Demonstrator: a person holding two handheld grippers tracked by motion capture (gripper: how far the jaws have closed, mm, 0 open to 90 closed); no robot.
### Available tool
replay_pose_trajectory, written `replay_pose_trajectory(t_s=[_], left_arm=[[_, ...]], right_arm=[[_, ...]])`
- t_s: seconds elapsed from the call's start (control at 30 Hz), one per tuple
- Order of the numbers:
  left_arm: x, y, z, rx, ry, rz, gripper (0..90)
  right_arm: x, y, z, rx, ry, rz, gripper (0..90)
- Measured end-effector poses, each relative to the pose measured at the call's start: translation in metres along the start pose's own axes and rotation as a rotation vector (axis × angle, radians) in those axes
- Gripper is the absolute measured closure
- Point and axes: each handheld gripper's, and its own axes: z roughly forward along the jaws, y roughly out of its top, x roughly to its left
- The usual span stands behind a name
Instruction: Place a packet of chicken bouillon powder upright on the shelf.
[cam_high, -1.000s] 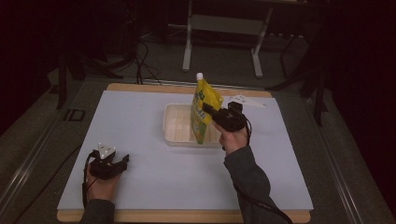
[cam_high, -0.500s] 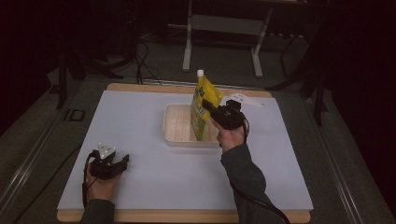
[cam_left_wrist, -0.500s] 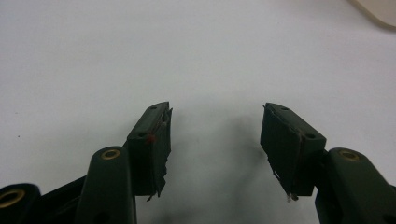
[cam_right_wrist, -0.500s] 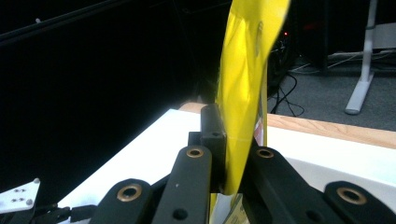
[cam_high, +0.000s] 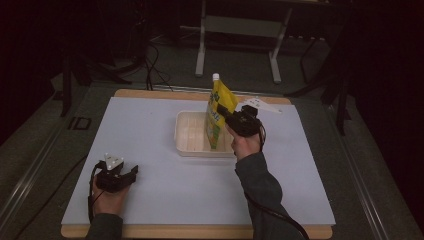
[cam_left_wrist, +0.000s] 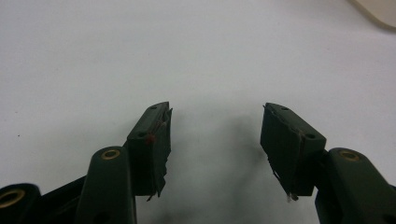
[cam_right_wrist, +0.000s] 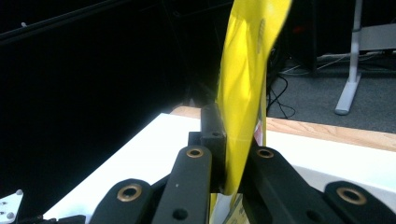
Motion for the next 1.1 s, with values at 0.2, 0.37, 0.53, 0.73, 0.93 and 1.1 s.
replay_pose_trajectory(t_s=[0.2, 0.37, 0.53, 0.73, 0.93, 1.1], left_arm=[[0.000, 0.000, 0.000, 0.000, 0.000, 0.000, 42.4], [0.000, 0.000, 0.000, 0.001, 0.000, 0.000, 42.4], [0.000, 0.000, 0.000, 0.000, -0.001, 0.000, 42.5], [0.000, 0.000, 0.000, 0.002, -0.002, 0.000, 42.4], [0.000, 0.000, 0.000, 0.001, -0.003, -0.002, 42.5], [0.000, 0.000, 0.000, 0.002, -0.002, 0.000, 42.5]], right_arm=[[-0.001, -0.001, 0.002, -0.011, -0.009, 0.001, 90.0], [-0.003, -0.002, 0.004, -0.017, -0.015, 0.007, 90.0], [-0.003, -0.003, 0.008, -0.022, -0.016, 0.014, 90.0], [-0.003, -0.004, 0.013, -0.024, -0.016, 0.017, 90.0], [-0.005, -0.006, 0.013, -0.039, -0.022, 0.029, 90.0], [-0.007, -0.007, 0.013, -0.040, -0.031, 0.038, 90.0]])
